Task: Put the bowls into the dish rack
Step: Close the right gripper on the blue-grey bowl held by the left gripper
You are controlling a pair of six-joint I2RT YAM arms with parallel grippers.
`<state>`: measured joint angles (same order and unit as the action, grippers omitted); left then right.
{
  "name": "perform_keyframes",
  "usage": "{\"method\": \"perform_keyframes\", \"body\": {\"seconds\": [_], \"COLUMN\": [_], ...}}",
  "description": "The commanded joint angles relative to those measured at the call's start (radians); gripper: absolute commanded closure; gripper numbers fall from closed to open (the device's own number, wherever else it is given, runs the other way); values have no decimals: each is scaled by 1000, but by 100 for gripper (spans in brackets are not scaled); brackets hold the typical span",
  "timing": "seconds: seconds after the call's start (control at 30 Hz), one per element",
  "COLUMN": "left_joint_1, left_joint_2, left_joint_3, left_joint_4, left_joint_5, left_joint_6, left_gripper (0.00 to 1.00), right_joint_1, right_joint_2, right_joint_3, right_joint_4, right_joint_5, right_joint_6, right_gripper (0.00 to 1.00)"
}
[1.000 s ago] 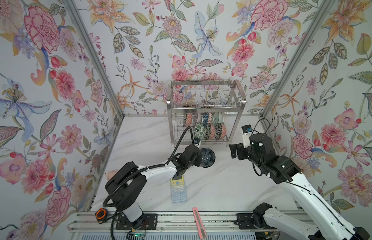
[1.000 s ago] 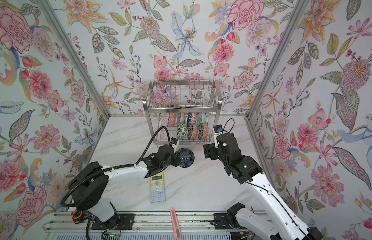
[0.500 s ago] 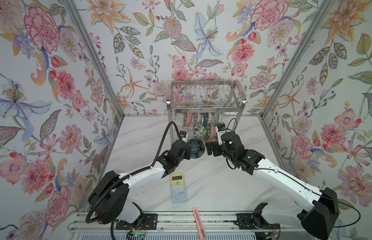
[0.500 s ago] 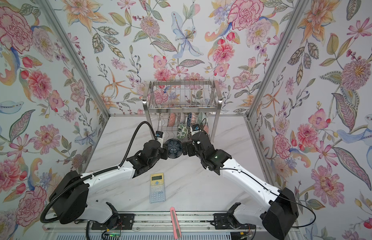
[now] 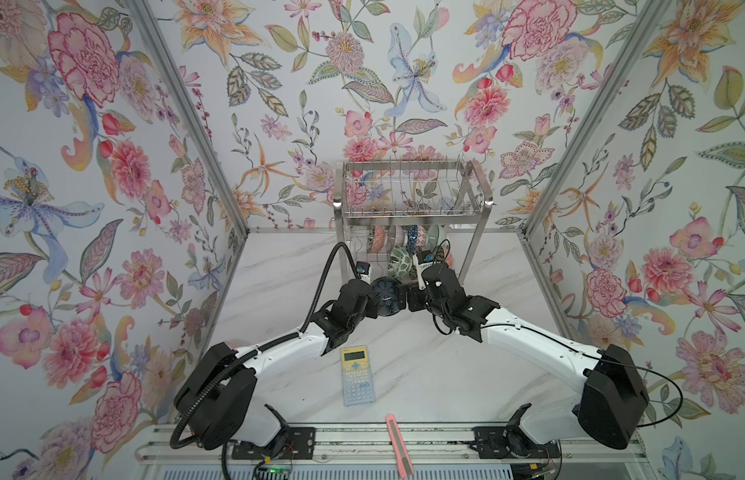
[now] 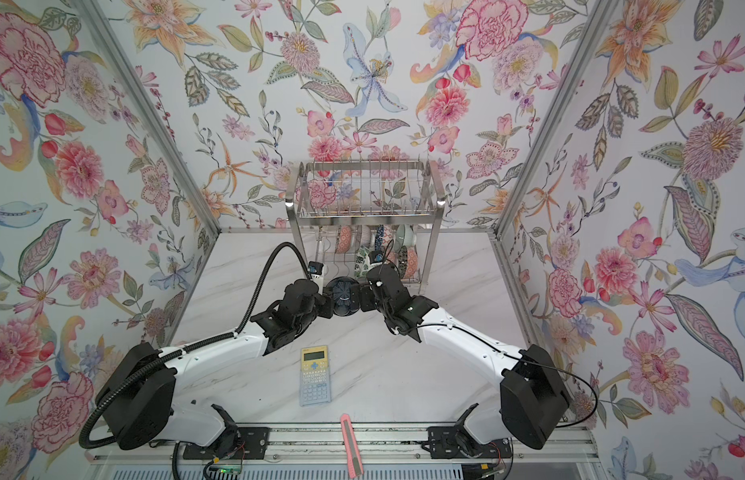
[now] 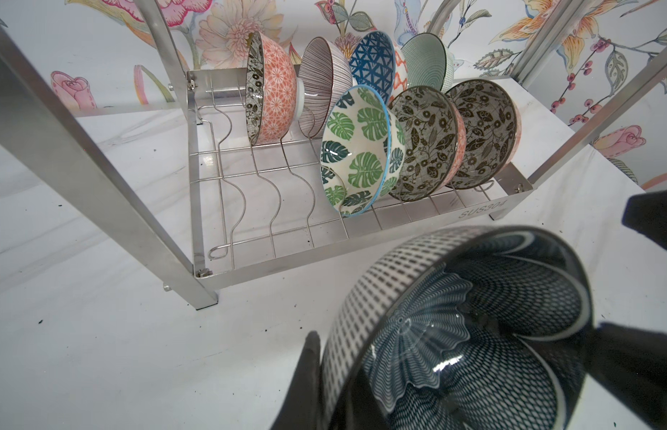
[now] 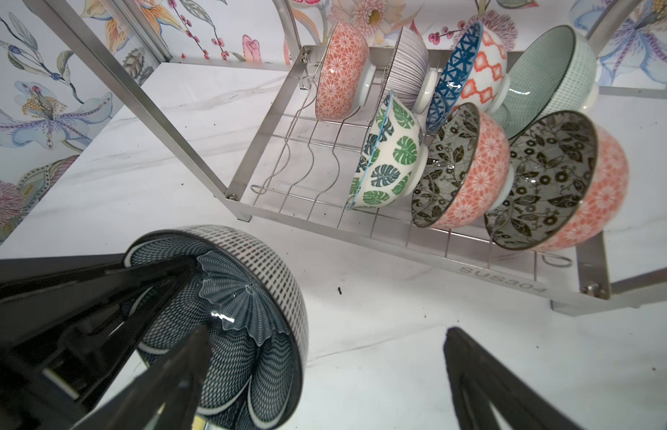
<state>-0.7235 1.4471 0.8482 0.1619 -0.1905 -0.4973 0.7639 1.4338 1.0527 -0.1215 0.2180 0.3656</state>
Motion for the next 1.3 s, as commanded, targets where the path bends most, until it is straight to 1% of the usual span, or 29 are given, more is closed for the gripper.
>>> {"method": "perform_keyframes", "body": {"seconds": [0.0,0.07,0.23,0.47,0.6,0.73,0.83,0.93,1.1,1.17,1.23,1.27], "left_joint_1": [12,13,14,24,33,40,41,41,40,41,41,40], "left_joint_2": [-13,-12,-15,-23,-34,-47,-49,-47,-50,-54,-59,-62], "left_joint_3": [3,6,6,10,8,1,-5,-18,-40,-47,-58,-64], "left_joint_4": [68,72,77,96,118,150,167,187,212,220,226,228], "left_joint_5": [8,10,8,16,37,66,89,109,131,140,148,150], "left_joint_6": [-6,-6,-8,-16,-25,-33,-43,-60,-80,-89,-95,-96], "left_gripper": [100,100,100,100,100,100,100,100,100,100,100,100], "right_joint_1": [5,5,1,3,5,5,5,3,3,4,3,5], "right_joint_2": [25,38,60,77,84,90,94,106,126,123,116,112], "right_joint_3": [-3,-3,-9,-72,-107,-119,-127,-126,-114,-117,-112,-109], "right_joint_4": [55,63,87,162,207,231,257,282,299,302,295,284], "right_joint_5": [-17,-17,-36,-85,-113,-120,-121,-130,-134,-125,-111,-100], "right_joint_6": [41,49,90,211,251,265,277,284,294,294,286,280], "right_gripper": [1,0,4,10,12,18,27,40,67,76,88,95]}}
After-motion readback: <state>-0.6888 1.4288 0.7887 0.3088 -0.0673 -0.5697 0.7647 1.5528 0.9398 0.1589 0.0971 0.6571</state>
